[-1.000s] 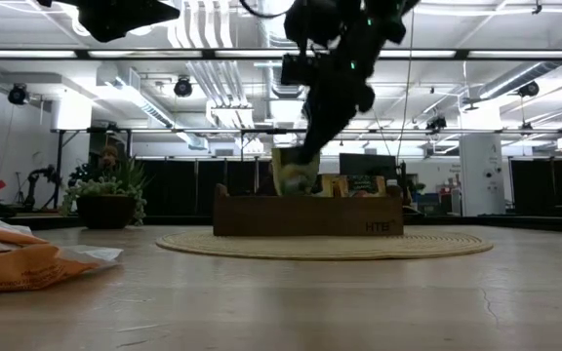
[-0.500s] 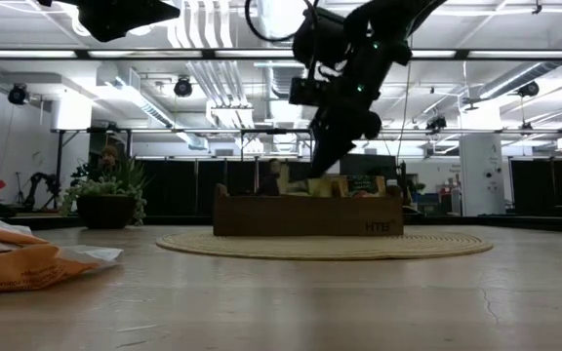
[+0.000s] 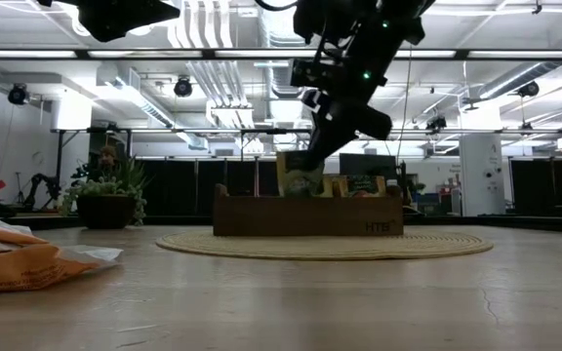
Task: Pick & Place Tea
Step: Put the yellow tea bag into the middle section of the wooden organizer
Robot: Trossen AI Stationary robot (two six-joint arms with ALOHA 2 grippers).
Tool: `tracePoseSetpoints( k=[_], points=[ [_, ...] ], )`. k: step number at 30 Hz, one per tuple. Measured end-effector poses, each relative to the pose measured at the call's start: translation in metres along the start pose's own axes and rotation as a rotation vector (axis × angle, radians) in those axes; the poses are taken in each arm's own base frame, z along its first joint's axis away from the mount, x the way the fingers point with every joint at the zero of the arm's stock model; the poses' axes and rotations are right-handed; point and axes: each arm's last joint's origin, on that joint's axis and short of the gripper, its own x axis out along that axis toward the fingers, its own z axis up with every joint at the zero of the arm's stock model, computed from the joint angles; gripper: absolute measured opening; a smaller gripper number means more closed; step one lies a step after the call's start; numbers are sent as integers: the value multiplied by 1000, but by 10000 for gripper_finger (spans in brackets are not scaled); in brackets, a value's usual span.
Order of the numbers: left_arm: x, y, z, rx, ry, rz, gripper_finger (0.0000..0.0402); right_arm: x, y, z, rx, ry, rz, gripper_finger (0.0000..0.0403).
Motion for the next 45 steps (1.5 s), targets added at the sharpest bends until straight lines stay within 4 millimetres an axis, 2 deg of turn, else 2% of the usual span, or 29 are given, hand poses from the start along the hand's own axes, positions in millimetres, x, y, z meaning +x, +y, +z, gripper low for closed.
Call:
tracePoseSetpoints(
  k=[6,10,14,18,25,33,40,45],
  points=[
    [0,0,0,0,0,0,183,6,20,-10,-58,36,-45,8],
    [0,0,0,0,0,0,183,13,27,-16,-70,14,-55,8],
    [0,0,0,-1,0,0,183,17,28,-20,-89,14,-145,8],
    [0,0,0,0,0,0,183,11,24,-21,-100,14,-231,8],
    [0,0,0,0,0,0,183,-4,30,-16,-112,-35,-236,8],
    [0,0,0,0,0,0,183,3,44,-31,-161,5,-209,8],
    [0,0,0,0,0,0,183,5,43,-32,-125,-29,-188,8],
    [0,0,0,0,0,0,183,5,30,-26,-14,-82,-131,8]
  ],
)
